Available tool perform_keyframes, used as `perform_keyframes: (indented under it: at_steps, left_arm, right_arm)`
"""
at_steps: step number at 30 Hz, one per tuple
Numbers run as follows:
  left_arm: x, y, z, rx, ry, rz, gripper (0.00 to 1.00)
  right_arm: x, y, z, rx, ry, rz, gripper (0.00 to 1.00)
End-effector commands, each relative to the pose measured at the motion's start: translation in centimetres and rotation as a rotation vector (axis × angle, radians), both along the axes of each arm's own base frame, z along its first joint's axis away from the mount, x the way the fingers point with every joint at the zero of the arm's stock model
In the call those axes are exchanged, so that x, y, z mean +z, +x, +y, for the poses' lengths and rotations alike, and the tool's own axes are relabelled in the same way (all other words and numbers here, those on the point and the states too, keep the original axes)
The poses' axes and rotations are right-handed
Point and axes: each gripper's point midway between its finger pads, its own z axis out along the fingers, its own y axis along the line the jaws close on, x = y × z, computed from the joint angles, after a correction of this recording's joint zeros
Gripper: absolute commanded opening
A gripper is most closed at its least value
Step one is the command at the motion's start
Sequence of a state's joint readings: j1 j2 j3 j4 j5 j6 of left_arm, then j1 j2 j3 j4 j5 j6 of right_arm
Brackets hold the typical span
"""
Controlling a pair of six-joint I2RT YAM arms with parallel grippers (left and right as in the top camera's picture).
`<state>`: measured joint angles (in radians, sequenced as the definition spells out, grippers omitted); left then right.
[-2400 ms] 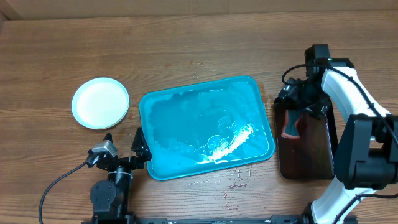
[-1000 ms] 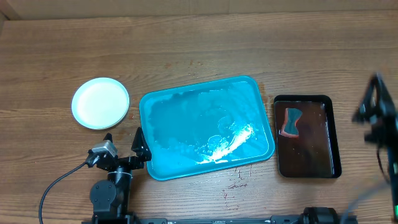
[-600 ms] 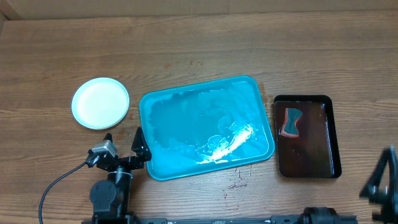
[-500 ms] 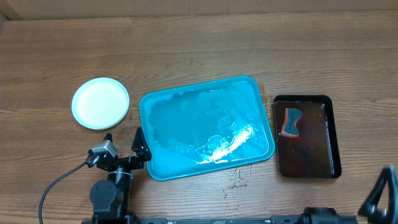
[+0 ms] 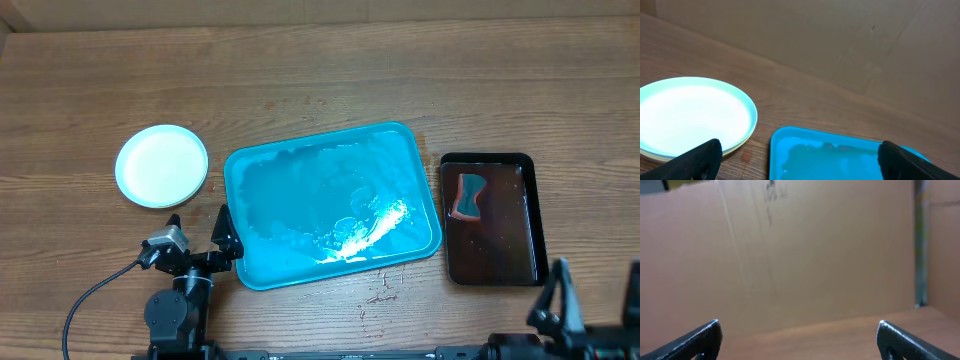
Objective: Clean dirty plates on tray and stack at the side
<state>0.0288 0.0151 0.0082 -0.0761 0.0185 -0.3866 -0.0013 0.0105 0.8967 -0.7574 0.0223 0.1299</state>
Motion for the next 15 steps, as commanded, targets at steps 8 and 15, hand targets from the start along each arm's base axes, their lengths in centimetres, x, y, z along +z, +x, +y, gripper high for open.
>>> perform_keyframes:
  at_steps: [8,15]
  left_arm:
    - [0.0,0.0,0.2,0.007,0.009,-0.006,0.99]
    - [0.0,0.0,0.2,0.006,0.009,-0.005,1.0]
  right_arm:
    - [-2.1,4.5,1.7,0.102,-0.016,-0.045,1.0]
    - [-5.7,7.8,2.7,0.151,-0.019,-0.03,1.0]
